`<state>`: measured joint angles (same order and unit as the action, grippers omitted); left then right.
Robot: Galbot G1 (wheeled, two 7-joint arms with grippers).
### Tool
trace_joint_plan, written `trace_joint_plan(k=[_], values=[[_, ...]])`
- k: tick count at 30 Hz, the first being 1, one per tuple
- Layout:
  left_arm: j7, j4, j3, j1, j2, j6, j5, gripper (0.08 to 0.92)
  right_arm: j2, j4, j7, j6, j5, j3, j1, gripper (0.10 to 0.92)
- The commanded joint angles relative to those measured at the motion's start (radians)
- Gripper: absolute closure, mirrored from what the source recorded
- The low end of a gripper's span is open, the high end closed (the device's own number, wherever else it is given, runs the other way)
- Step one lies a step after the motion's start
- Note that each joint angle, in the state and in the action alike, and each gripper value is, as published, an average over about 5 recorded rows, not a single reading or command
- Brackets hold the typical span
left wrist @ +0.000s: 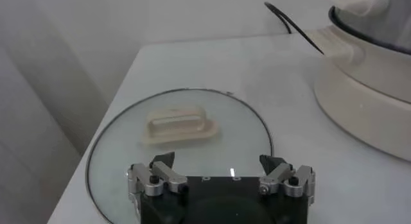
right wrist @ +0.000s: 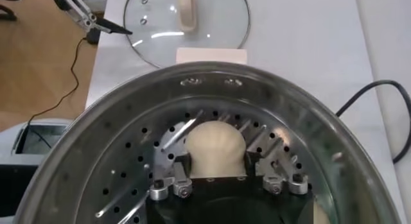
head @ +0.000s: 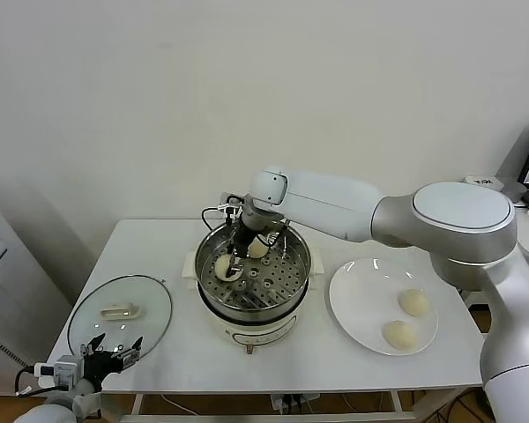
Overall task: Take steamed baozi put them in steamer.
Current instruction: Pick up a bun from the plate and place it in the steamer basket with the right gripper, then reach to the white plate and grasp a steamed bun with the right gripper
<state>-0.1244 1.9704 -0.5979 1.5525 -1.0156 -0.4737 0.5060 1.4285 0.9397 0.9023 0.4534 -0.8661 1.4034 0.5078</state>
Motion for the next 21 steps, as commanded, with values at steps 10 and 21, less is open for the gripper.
trace_joint_plan(k=[10,21], values=[[-0.001,0.013,-0.004,0.010,-0.007,0.000,-0.004,0.177,-0.151,0.102,0.119,-0.023,0.022,0.004,0.188,0.203],[0.000,0.039,-0.014,0.031,-0.010,0.001,-0.006,0.177,-0.559,0.315,0.319,-0.130,0.188,0.128,0.351,0.203]])
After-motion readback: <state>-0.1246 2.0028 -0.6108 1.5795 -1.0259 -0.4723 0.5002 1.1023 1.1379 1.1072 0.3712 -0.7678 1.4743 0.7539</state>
